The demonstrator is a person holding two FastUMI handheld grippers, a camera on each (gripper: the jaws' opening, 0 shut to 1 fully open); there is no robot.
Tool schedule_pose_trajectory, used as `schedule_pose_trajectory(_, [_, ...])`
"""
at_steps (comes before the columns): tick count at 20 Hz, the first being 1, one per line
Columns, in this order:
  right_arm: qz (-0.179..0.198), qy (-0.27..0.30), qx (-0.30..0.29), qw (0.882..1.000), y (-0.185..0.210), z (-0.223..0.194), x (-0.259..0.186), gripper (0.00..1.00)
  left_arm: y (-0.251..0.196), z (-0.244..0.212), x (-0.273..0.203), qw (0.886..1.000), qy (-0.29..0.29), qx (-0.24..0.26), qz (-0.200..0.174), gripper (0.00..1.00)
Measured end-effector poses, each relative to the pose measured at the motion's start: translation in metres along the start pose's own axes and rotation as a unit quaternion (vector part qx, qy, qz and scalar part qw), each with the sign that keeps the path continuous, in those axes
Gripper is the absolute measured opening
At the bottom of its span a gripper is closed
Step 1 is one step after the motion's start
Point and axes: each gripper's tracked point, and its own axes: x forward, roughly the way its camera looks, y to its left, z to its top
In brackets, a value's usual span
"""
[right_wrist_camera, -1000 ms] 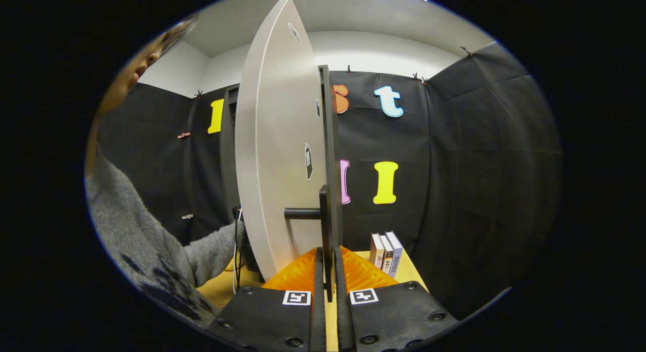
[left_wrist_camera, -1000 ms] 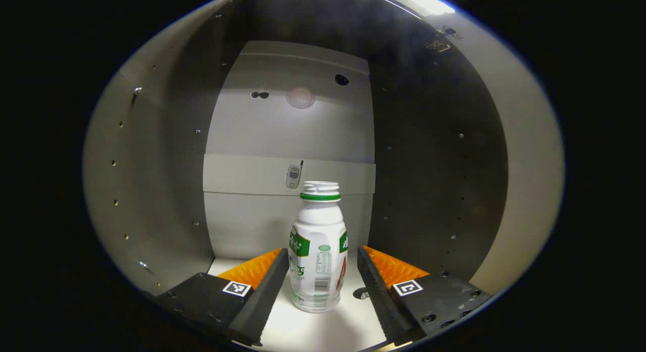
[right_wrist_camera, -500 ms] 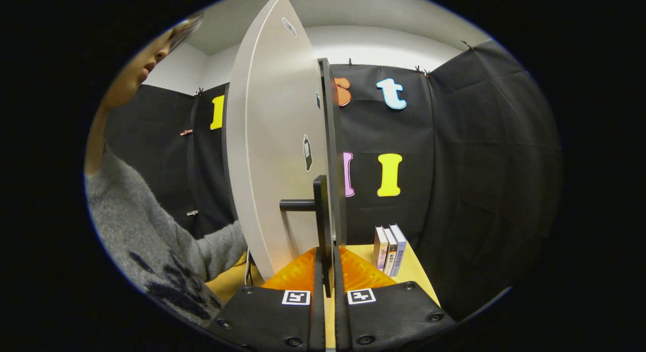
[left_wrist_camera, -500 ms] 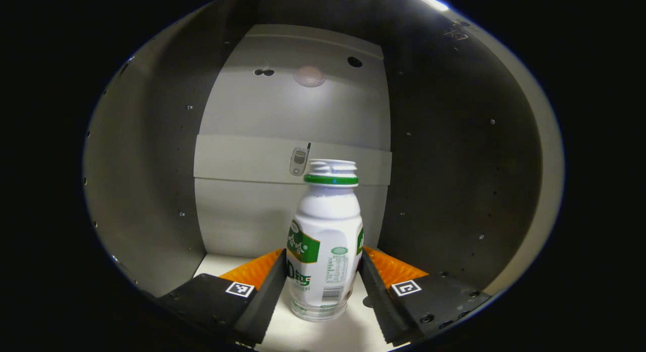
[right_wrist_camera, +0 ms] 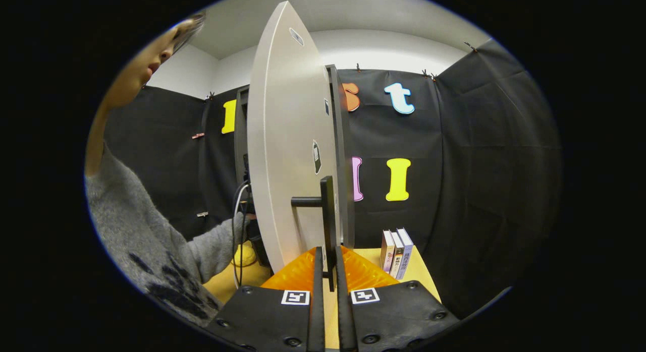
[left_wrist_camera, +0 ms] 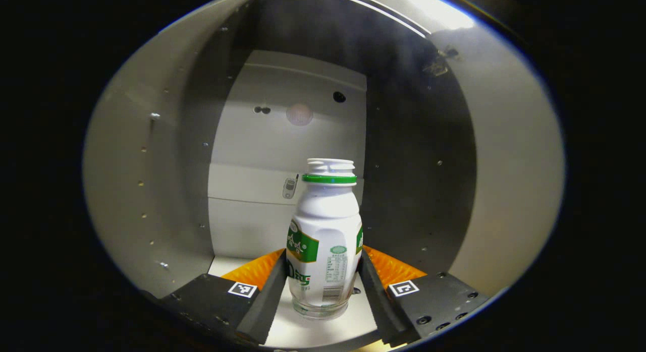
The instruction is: Open the cabinet door with the right hand, grasp the bottle in the cabinet with the left hand and place it on the coaster, then close the cabinet door with the right hand.
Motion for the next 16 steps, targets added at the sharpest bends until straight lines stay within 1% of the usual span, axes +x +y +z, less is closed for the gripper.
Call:
schedule_pose_trajectory(3, [-0.026, -0.009, 0.0, 1.0, 0.002, 0.003, -0.019, 0.15, 0.001, 0.01, -0.046, 1.0, -0.009, 0.002, -0.003, 0.8])
schedule_pose_trajectory(4, [-0.033, -0.014, -0.008, 0.999, 0.009, 0.004, -0.028, 0.03, 0.004, 0.01, -0.065, 1.0, -0.011, 0.01, -0.002, 0.8])
schedule_pose_trajectory(5, [-0.032, -0.023, -0.016, 0.999, 0.023, 0.01, -0.038, 0.05, 0.008, 0.011, -0.084, 1.0, -0.014, 0.017, 0.001, 0.8])
schedule_pose_trajectory(6, [-0.047, -0.033, -0.026, 0.998, 0.028, 0.014, -0.04, 0.25, 0.012, 0.008, -0.103, 1.0, -0.013, 0.021, 0.002, 0.8])
schedule_pose_trajectory(7, [-0.053, -0.039, -0.03, 0.997, 0.042, 0.017, -0.046, 0.13, 0.014, 0.003, -0.122, 1.0, -0.006, 0.017, -0.001, 0.8])
schedule_pose_trajectory(8, [-0.054, -0.043, -0.033, 0.997, 0.055, 0.016, -0.05, 0.12, 0.014, -0.001, -0.139, 1.0, 0.002, 0.012, -0.01, 0.8])
schedule_pose_trajectory(9, [-0.049, -0.047, -0.038, 0.997, 0.072, 0.015, -0.052, 0.13, 0.016, -0.004, -0.159, 1.0, 0.005, 0.009, -0.015, 0.8])
schedule_pose_trajectory(12, [-0.039, -0.067, -0.046, 0.996, 0.118, 0.016, -0.048, 0.13, 0.036, -0.005, -0.209, 1.0, 0.004, 0.015, -0.005, 0.8])
schedule_pose_trajectory(13, [-0.041, -0.07, -0.053, 0.995, 0.128, 0.012, -0.043, 0.12, 0.042, -0.007, -0.225, 1.0, 0.004, 0.019, -0.003, 0.8])
schedule_pose_trajectory(15, [-0.045, -0.072, -0.077, 0.993, 0.145, 0.003, -0.026, 0.18, 0.055, -0.011, -0.256, 1.0, 0.0, 0.027, 0.004, 0.8])
schedule_pose_trajectory(16, [-0.041, -0.071, -0.084, 0.993, 0.155, -0.003, -0.014, 0.17, 0.061, -0.014, -0.271, 0.999, -0.003, 0.03, 0.012, 0.8])
